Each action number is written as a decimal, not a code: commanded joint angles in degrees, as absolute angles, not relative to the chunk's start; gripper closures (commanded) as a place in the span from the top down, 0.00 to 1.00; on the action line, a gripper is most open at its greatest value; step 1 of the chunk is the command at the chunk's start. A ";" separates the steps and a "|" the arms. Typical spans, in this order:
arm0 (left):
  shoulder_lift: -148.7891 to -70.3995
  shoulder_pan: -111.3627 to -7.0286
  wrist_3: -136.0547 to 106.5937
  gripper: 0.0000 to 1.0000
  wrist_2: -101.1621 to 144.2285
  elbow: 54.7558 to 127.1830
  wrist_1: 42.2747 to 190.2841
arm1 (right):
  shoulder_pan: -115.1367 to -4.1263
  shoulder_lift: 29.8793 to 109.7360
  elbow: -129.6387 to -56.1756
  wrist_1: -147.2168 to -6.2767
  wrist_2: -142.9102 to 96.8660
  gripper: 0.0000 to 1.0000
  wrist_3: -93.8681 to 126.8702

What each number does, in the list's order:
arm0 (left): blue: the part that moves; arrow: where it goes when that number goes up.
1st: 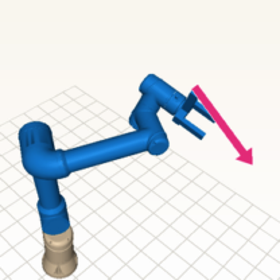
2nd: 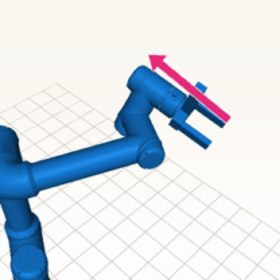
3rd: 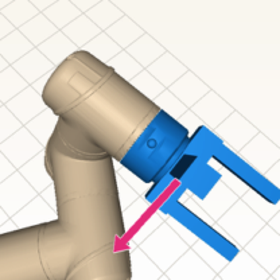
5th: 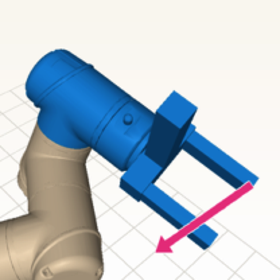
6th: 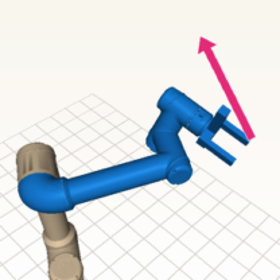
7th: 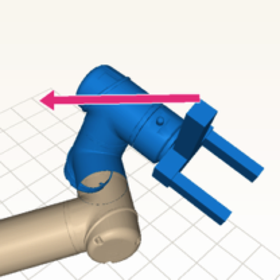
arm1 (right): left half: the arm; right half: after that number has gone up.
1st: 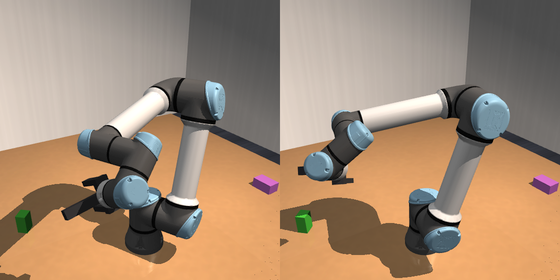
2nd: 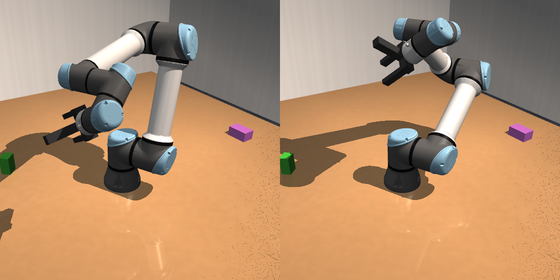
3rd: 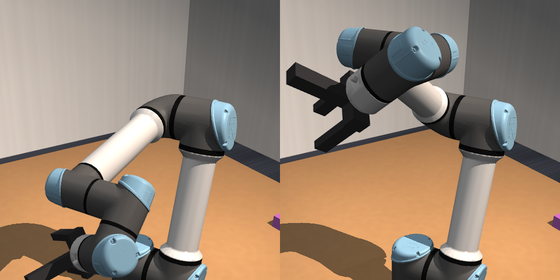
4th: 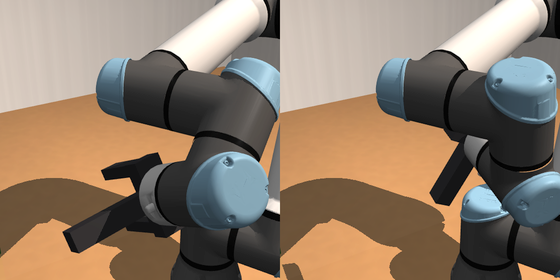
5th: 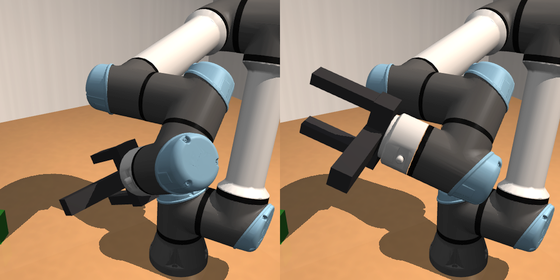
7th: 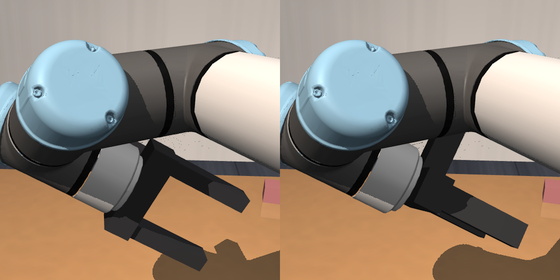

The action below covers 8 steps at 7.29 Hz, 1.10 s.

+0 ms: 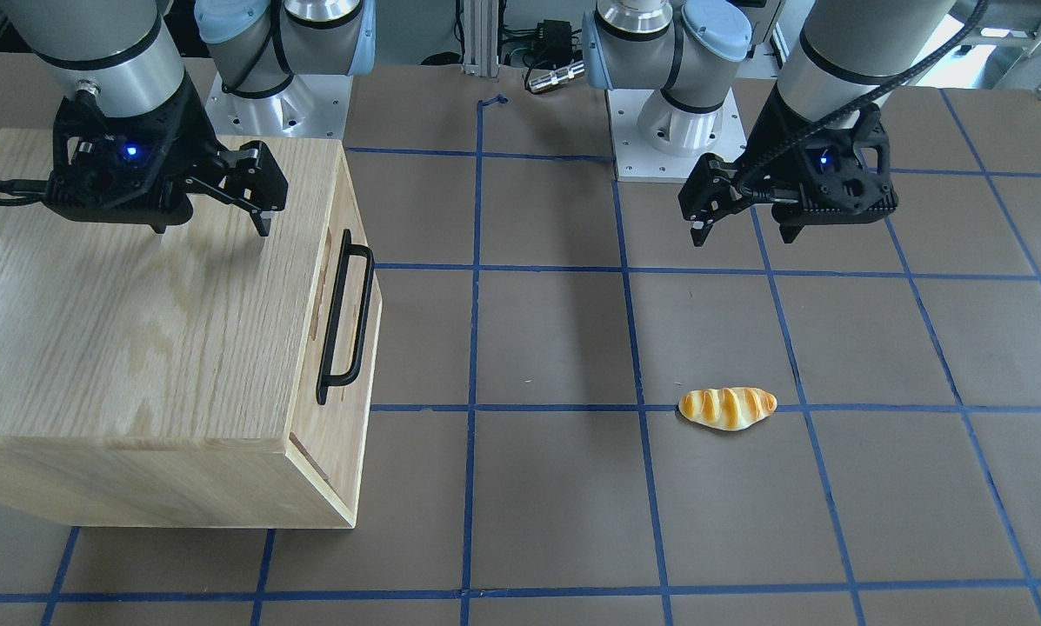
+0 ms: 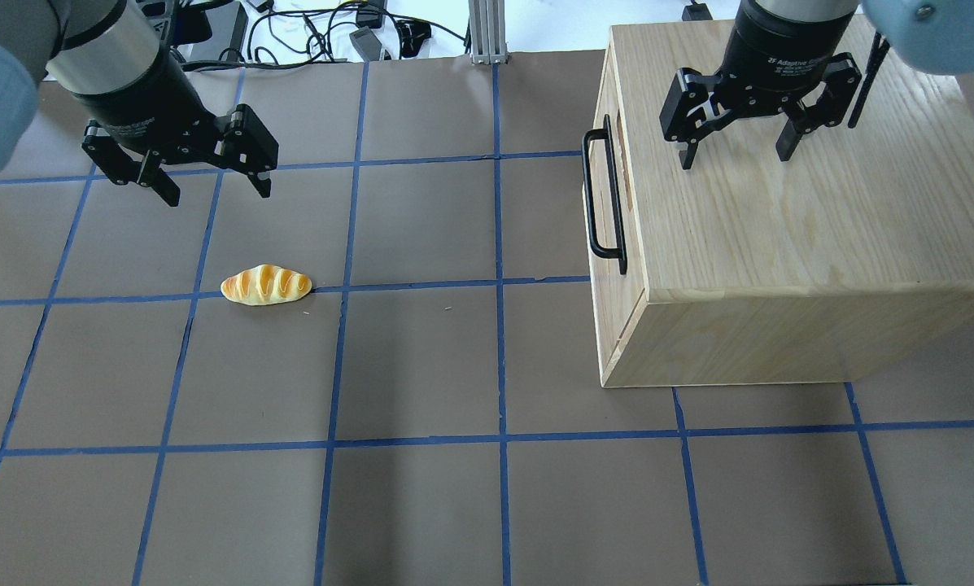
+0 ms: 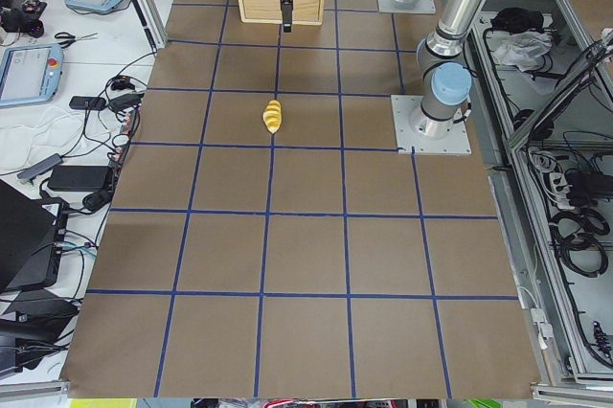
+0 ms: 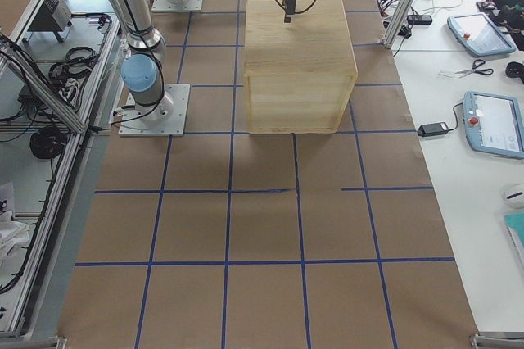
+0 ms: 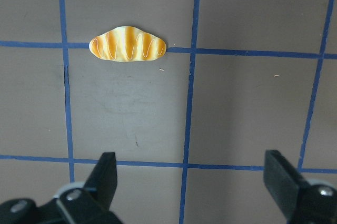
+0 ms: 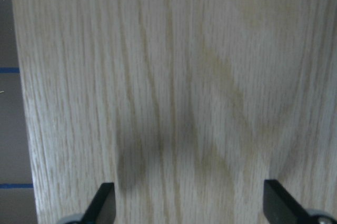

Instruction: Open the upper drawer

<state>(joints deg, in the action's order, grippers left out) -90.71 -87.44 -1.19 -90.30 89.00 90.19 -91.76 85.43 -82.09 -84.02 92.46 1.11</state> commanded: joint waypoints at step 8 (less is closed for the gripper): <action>-93.68 -89.90 -9.10 1.00 -81.67 88.86 83.33 | -91.76 85.43 -82.09 -84.02 92.46 1.00 1.06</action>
<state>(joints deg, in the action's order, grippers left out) -92.81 -88.34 -4.86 -85.08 88.90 85.09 -91.76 85.43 -82.10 -84.02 92.46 1.12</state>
